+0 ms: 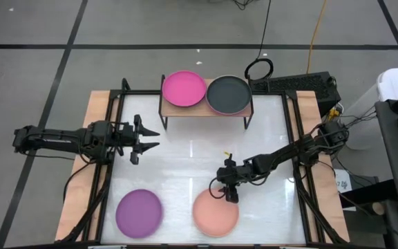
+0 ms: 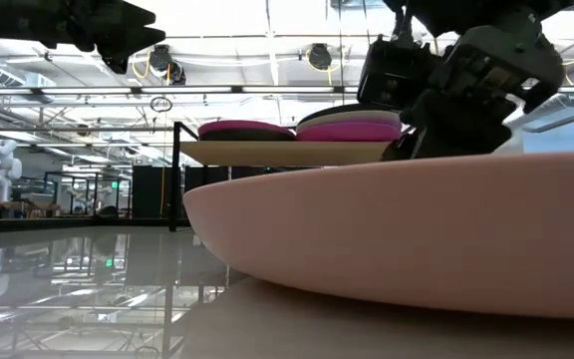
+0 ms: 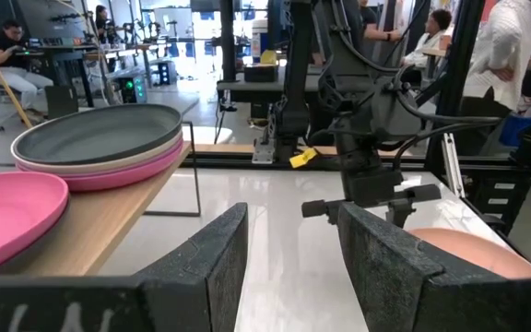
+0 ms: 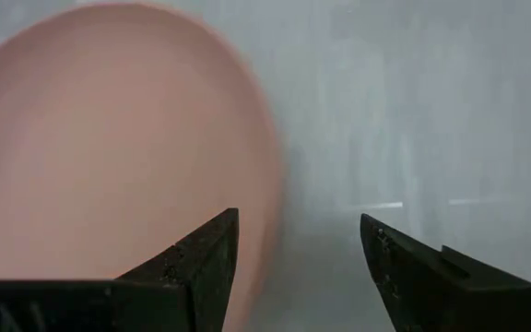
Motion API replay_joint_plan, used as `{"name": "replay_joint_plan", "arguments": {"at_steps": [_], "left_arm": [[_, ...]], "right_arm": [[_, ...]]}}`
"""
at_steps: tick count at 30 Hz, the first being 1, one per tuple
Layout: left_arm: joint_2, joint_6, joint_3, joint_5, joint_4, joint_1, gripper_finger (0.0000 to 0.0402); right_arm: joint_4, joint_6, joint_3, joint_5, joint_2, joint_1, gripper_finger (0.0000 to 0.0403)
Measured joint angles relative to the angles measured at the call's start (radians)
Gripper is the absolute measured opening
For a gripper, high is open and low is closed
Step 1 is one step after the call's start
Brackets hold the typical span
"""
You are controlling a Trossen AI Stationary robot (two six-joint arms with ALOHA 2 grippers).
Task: Place and stack plates onto a shelf
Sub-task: Stack the light pink plate on top of the pink plate on the shelf
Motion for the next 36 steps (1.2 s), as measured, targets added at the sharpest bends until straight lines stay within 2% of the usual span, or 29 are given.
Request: {"name": "replay_joint_plan", "arguments": {"at_steps": [7,11,15,21,27,32,36], "left_arm": [[0.000,0.001,0.000,0.000,0.000,0.000,0.0177],[0.000,0.001,0.000,0.000,0.000,0.000,0.0177],[0.000,0.001,0.000,0.000,0.000,0.000,0.0177],[0.000,0.001,0.000,0.000,0.000,0.000,0.0177],[0.000,0.001,0.000,0.000,0.000,0.000,0.0177],[0.000,0.001,0.000,0.000,0.000,0.000,0.0177],[0.000,0.001,0.000,0.000,0.000,0.000,0.0177]], "right_arm": [[0.000,0.022,0.000,0.000,0.032,0.026,0.0209],[0.013,0.031,0.002,-0.001,0.071,0.027,0.0192],[0.010,0.012,0.002,-0.004,0.072,0.026,0.0143],[-0.002,-0.027,-0.003,-0.003,0.009,0.026,0.0021],[0.047,-0.058,-0.002,0.080,-0.078,0.009,0.0004],[0.137,-0.159,-0.002,0.251,-0.169,-0.038,0.0002],[0.290,-0.261,-0.002,0.529,-0.231,-0.107,0.0002]]}}
